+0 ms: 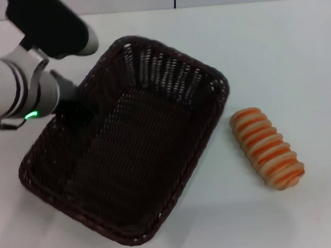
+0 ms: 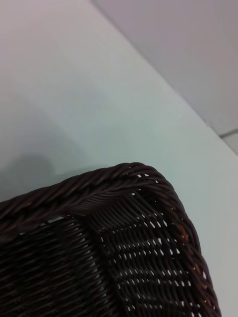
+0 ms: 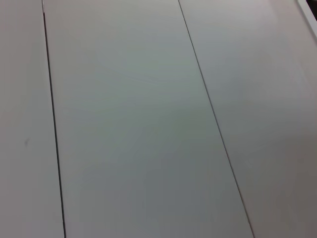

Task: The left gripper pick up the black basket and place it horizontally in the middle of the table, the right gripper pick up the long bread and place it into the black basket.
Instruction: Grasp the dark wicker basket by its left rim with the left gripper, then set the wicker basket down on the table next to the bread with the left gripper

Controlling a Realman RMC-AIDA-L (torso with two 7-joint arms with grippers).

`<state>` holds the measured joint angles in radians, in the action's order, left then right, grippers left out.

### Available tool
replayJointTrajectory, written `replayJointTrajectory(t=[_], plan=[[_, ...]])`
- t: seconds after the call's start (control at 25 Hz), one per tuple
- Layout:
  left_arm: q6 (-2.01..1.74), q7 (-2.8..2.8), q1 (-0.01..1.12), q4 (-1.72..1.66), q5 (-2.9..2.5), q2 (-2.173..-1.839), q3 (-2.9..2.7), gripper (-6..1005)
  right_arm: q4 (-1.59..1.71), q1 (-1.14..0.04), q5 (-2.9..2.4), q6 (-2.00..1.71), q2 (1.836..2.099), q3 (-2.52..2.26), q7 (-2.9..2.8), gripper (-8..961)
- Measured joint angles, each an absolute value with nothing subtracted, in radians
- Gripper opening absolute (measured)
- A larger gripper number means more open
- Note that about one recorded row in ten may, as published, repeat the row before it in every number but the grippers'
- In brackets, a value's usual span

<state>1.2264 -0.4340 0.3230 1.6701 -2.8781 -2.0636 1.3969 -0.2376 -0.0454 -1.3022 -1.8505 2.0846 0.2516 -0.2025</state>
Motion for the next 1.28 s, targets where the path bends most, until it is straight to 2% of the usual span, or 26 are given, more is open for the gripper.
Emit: replayJointTrajectory(t=[0.08,0.16,0.32,0.4,0.48,0.56,0.68,0.76,1.04,1.28], plan=[[1.226,-0.434,0.323,1.67,-2.878,-2.064,1.397,310,-0.237,-0.044,-1.302,-1.853,2.085,0.251,-0.202,824],[1.227,-0.622,0.385,1.653,-2.748,-2.063,1.474,306,-0.235,-0.043,-1.302,-1.854,2.085,0.251,-0.202,825],[1.227,-0.622,0.385,1.653,-2.748,-2.063,1.474,278,-0.232,-0.04,-1.302,-1.855,2.085,0.252,-0.202,825],[1.302,-0.923,0.497,1.52,-2.451,-2.06,1.677,264,-0.229,-0.038,-1.302,-1.855,2.086,0.251,-0.202,825],[1.302,-0.923,0.497,1.52,-2.451,-2.06,1.677,250,-0.227,-0.034,-1.302,-1.856,2.086,0.252,-0.202,825],[1.363,-1.08,0.594,1.386,-2.357,-2.059,1.806,236,-0.227,-0.03,-1.302,-1.856,2.086,0.252,-0.202,825],[1.376,-1.104,0.611,1.367,-2.354,-2.059,1.824,211,-0.227,-0.029,-1.302,-1.857,2.086,0.252,-0.202,825],[1.444,-1.202,0.662,1.309,-2.321,-2.059,1.875,195,-0.227,-0.029,-1.302,-1.857,2.086,0.252,-0.202,825],[1.573,-1.35,0.737,1.21,-2.266,-2.059,1.952,185,-0.227,-0.029,-1.306,-1.858,2.086,0.252,-0.202,825],[1.579,-1.363,0.745,1.192,-2.264,-2.059,1.952,183,-0.227,-0.029,-1.307,-1.858,2.086,0.252,-0.202,824]])
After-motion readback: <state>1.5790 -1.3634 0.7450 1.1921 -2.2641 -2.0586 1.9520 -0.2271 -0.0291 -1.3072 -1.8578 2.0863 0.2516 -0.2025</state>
